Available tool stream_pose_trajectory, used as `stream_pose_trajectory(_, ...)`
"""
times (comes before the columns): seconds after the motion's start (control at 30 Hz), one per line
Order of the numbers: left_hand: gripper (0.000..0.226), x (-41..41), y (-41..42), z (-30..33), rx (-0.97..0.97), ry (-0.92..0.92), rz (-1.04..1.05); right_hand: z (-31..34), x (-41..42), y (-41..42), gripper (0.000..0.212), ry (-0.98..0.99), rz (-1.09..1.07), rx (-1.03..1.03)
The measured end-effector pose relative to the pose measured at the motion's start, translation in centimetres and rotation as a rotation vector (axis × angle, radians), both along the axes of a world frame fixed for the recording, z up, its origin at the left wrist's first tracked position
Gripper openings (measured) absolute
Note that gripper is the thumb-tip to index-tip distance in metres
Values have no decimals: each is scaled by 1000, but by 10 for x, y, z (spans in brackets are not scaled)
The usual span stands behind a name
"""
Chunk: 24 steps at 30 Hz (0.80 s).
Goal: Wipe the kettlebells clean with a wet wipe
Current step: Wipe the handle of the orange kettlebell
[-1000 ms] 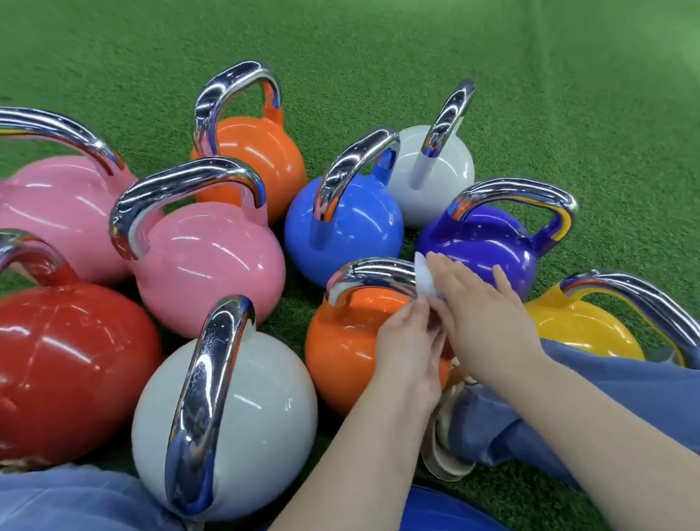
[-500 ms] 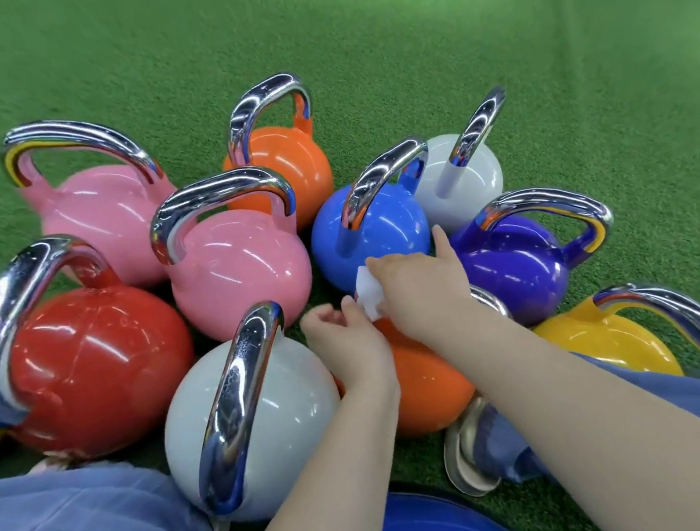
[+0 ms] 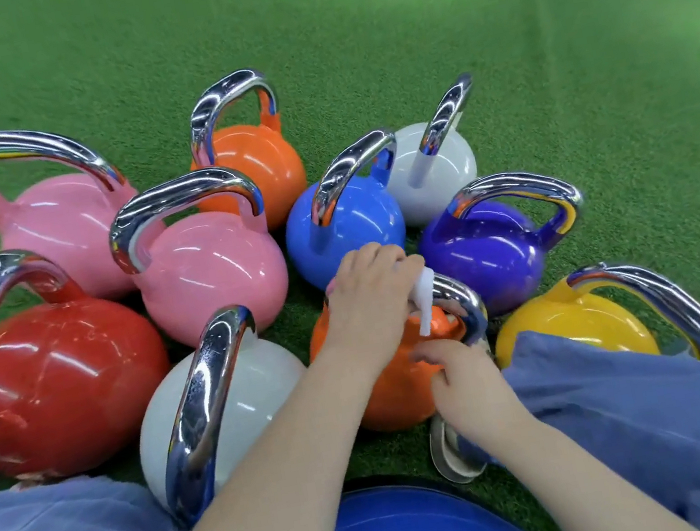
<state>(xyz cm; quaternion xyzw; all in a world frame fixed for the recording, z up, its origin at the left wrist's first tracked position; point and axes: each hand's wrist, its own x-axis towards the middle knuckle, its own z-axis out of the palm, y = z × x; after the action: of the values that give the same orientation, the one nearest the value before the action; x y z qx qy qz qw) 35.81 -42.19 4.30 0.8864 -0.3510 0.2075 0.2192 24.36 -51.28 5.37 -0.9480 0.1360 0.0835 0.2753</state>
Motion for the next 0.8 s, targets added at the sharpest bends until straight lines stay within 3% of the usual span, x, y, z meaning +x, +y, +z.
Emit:
stream_pose_trajectory(0.13,21,-9,-17,-11,48,-143,18,-11,17,2,47,46,67,-42)
stream_pose_trajectory(0.23,29,-5,-15,-18,-6,-222,23,-14,26,2,44,106,57,-168)
stream_pose_trajectory(0.33,30,-2,-8,-24,-97,-155,45,-12,28,1,55,204,90,-245)
stream_pose_trajectory(0.43,19,3,2,-33,-352,115,151,-6,29,0,58,295,129,-296)
stream_pose_trajectory(0.57,41,-1,18,-54,-801,821,254,0,32,2,59,364,166,-330)
stream_pose_trajectory(0.8,42,2,32,-67,-755,1219,244,8,41,-4,62,457,251,-338)
